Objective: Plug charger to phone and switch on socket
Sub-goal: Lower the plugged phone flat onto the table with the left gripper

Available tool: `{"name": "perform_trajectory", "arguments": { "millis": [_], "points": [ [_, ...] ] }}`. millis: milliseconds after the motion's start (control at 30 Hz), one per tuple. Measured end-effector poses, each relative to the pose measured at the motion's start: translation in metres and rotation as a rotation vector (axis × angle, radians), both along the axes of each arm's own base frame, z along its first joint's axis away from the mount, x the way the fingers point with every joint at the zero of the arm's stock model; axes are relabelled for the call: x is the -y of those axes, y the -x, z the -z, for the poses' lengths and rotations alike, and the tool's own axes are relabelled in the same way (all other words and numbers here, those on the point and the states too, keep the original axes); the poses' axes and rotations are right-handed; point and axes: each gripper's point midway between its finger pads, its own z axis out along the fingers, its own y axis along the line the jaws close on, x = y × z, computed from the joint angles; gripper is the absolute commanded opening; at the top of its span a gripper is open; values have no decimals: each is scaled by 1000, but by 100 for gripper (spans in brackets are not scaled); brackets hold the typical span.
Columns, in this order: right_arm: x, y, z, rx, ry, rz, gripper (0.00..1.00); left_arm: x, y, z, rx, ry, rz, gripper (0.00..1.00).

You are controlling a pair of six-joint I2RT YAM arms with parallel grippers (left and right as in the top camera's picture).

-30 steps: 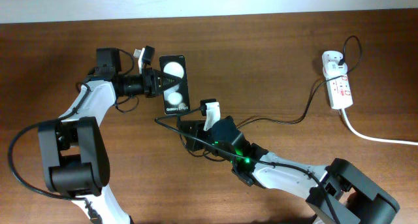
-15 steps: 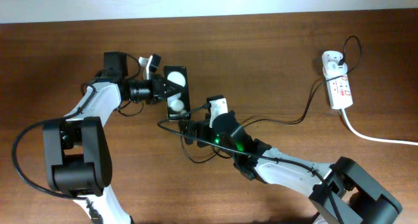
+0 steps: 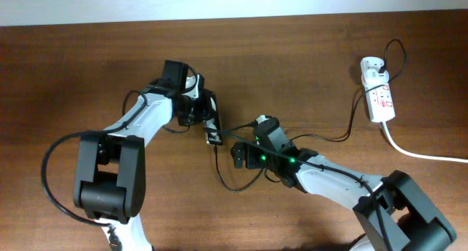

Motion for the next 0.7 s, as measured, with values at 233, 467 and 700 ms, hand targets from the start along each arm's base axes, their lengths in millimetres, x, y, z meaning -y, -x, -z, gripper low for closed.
{"name": "perform_trajectory", "arguments": {
  "millis": [233,467,700],
  "points": [
    [-1,14,-7,-45,-20,-31,99,21,33,13,-77,-98,62,9],
    [-3,10,-10,-27,-32,-31,99,31,42,17,-56,-196,94,27],
    [-3,10,-10,-27,-32,-31,99,26,40,19,-49,-227,82,41]
  ]
}}
